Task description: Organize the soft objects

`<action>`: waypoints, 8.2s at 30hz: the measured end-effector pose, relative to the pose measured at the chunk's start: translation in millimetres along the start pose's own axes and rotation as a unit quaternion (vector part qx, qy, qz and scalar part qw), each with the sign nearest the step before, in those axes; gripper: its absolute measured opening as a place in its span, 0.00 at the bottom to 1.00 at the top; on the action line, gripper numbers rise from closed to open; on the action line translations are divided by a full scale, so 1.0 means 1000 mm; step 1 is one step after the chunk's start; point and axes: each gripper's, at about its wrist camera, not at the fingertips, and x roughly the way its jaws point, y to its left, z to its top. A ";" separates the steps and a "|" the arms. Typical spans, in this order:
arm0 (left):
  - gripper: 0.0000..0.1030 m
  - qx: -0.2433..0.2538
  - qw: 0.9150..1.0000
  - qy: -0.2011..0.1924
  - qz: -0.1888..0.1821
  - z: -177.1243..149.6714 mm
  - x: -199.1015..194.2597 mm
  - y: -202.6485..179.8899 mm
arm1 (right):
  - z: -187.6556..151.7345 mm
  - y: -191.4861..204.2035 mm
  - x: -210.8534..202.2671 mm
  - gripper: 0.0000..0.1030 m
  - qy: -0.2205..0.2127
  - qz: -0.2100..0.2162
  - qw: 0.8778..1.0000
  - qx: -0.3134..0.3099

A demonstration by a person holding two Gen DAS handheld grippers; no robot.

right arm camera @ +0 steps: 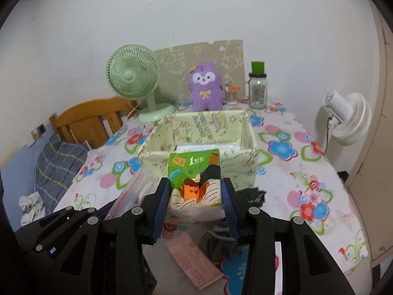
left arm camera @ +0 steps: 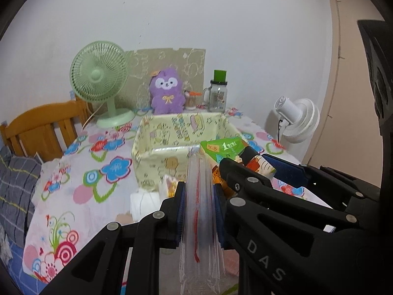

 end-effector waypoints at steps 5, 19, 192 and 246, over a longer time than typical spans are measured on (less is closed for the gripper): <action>0.20 0.004 1.000 -0.008 -0.004 0.013 -0.001 -0.002 | 0.012 -0.002 -0.005 0.44 -0.010 -0.011 1.000 0.003; 0.20 0.005 1.000 -0.017 0.007 0.051 0.023 0.002 | 0.048 -0.012 0.018 0.44 -0.024 -0.015 0.999 0.015; 0.98 -0.060 0.991 0.102 0.068 -0.076 0.082 -0.018 | -0.080 -0.051 0.078 0.55 0.106 0.057 0.993 -0.012; 0.38 -0.059 0.991 0.105 0.054 -0.080 0.078 -0.036 | -0.086 -0.064 0.050 0.43 0.074 0.008 0.997 0.016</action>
